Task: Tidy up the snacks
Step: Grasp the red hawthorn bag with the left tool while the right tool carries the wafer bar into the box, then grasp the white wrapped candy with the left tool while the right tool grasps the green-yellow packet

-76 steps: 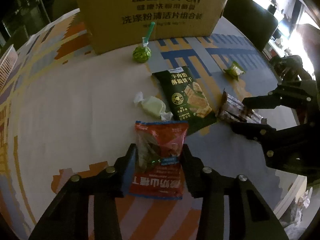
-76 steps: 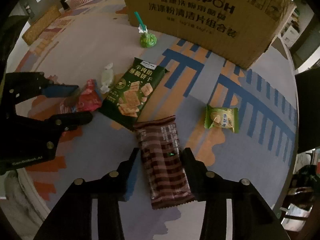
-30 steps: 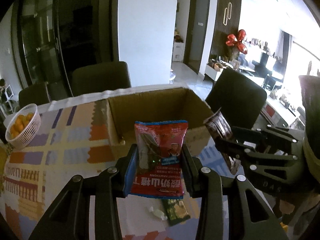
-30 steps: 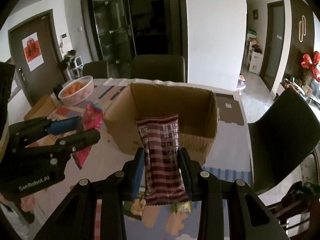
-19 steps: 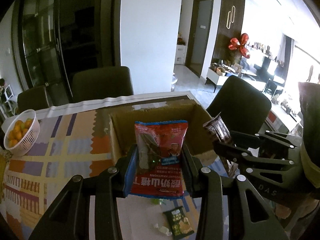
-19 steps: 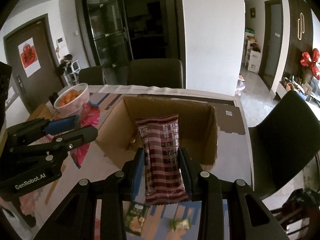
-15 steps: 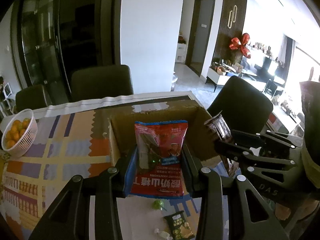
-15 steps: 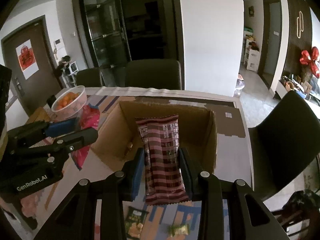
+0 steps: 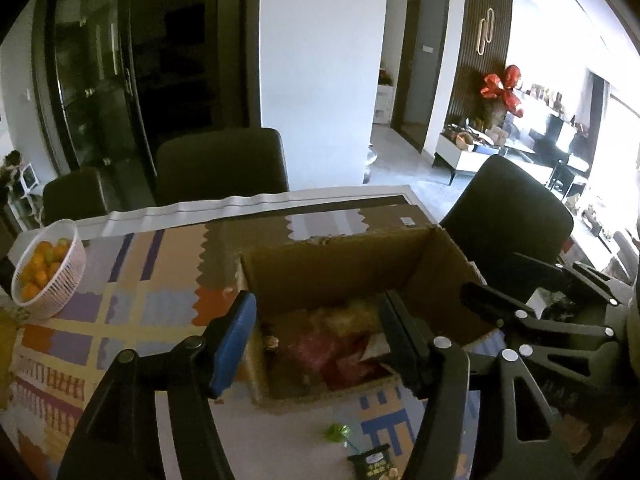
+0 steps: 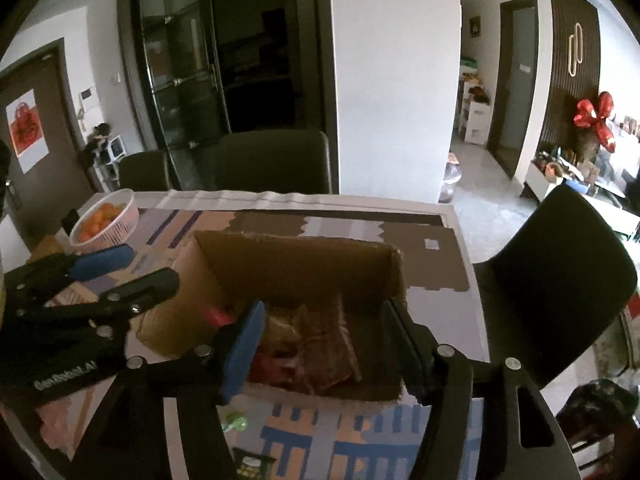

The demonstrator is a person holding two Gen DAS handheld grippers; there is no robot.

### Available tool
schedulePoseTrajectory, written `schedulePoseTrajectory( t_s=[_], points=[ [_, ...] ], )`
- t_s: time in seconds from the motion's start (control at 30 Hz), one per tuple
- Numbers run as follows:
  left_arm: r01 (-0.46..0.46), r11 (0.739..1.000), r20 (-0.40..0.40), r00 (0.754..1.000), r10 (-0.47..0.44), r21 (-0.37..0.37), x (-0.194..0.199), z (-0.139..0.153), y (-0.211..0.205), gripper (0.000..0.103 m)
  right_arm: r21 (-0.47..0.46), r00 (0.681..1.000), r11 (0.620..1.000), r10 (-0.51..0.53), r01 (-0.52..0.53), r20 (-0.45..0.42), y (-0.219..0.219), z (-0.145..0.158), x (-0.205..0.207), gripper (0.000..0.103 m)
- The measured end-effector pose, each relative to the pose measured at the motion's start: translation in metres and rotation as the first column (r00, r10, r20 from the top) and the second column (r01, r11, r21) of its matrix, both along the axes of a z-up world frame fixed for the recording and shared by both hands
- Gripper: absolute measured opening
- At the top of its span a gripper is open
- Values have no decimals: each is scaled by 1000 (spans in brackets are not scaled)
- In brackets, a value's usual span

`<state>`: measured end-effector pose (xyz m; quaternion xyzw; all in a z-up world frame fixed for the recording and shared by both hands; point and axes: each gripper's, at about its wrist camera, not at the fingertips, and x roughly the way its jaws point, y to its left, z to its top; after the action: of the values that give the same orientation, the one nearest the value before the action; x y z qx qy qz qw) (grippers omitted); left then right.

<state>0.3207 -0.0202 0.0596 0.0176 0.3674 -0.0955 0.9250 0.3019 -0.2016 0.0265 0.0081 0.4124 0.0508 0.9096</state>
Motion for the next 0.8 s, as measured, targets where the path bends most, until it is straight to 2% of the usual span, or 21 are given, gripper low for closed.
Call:
schedulePoseTrajectory(
  t_s=[0.3,0.6,0.8],
  points=[
    [-10,1000,52,999,10,7,-52,5,4,65,16,1000,1000,3,-3,30,-5,7,-40,62],
    [-13,1000,32,999,14,-8,-93,-4,8,65,8,998,1000,20,-21,57,3,7,-81,62],
    [-34,999,12,999,34,-22,-117,-16,12,66,2,999,1000,22,-22,42,1,0,-100,62]
  ],
)
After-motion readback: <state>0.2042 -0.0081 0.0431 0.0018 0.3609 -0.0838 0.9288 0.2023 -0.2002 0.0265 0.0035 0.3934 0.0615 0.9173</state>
